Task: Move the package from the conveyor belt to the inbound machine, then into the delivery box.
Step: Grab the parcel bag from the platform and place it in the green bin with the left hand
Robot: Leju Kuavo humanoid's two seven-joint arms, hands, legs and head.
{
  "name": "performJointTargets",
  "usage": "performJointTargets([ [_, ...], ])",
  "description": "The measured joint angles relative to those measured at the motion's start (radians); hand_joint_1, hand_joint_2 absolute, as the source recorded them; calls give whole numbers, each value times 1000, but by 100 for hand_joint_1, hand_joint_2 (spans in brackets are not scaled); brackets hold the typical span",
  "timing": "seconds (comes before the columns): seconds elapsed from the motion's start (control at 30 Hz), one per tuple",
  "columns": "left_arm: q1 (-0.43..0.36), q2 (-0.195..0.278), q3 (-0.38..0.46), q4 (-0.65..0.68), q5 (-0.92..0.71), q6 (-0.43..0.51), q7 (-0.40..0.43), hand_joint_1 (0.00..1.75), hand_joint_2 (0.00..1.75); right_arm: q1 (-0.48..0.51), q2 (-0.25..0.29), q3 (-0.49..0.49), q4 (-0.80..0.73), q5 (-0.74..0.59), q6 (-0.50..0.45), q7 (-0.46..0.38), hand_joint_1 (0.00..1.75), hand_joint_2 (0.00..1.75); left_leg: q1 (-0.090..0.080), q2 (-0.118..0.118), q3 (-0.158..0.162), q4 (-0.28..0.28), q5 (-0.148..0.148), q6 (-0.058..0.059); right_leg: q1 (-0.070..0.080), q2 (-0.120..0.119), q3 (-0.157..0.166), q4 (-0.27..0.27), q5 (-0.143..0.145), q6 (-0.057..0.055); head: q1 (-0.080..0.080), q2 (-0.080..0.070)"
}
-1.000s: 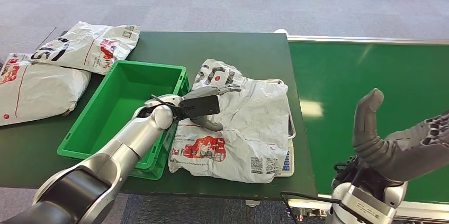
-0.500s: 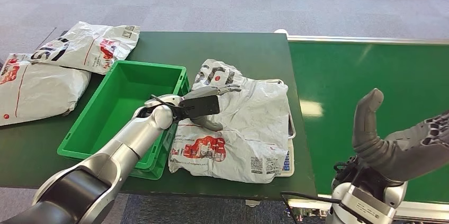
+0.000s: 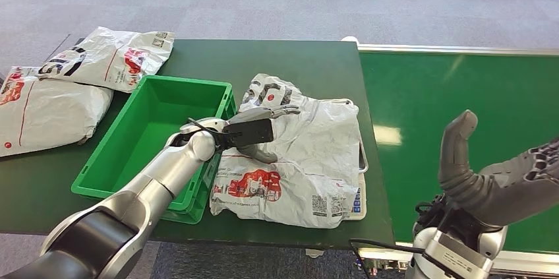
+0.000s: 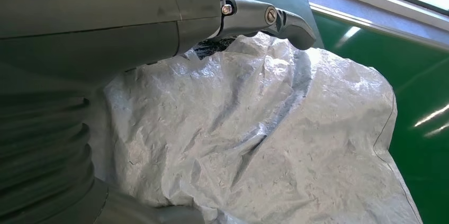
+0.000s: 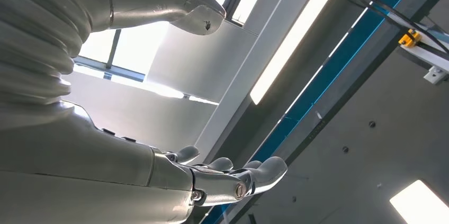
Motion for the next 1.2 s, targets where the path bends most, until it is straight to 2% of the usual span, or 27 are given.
performJointTargets([
  [0.13,0,0,0,0,0,0,0,0,175,0,0,0,0,0,0,0,0,175,0,0,0,0,0,0,0,0,0,0,0,0,0,0],
  [0.27,-1,0,-1,2,0,-22,3,175,175,0,0,0,0,-3,0,0,0,175,0,0,0,0,0,0,0,0,0,0,0,0,0,0],
  [0.4,-9,5,-24,29,-2,-133,12,175,175,0,0,4,-2,-12,0,-1,0,175,0,0,0,0,0,0,0,0,0,0,0,0,0,0],
  [0.53,-14,8,-37,50,-3,-147,11,175,175,-1,0,7,-2,-15,0,-1,0,175,0,0,0,0,0,0,0,0,0,0,0,0,0,0],
  [1.07,-26,11,-56,97,-2,-138,-6,175,175,-2,0,14,-2,-15,0,-1,0,175,0,0,0,0,0,0,0,0,0,0,0,0,0,0],
  [1.13,-24,11,-56,96,19,-104,-17,175,175,-2,0,14,-2,-14,0,-1,0,175,0,0,0,0,0,0,0,0,0,0,0,0,0,0],
  [1.2,-19,11,-56,85,60,-33,-34,175,175,-2,0,14,-2,-12,0,-1,0,175,0,0,0,0,0,0,0,0,0,0,0,0,0,0],
])
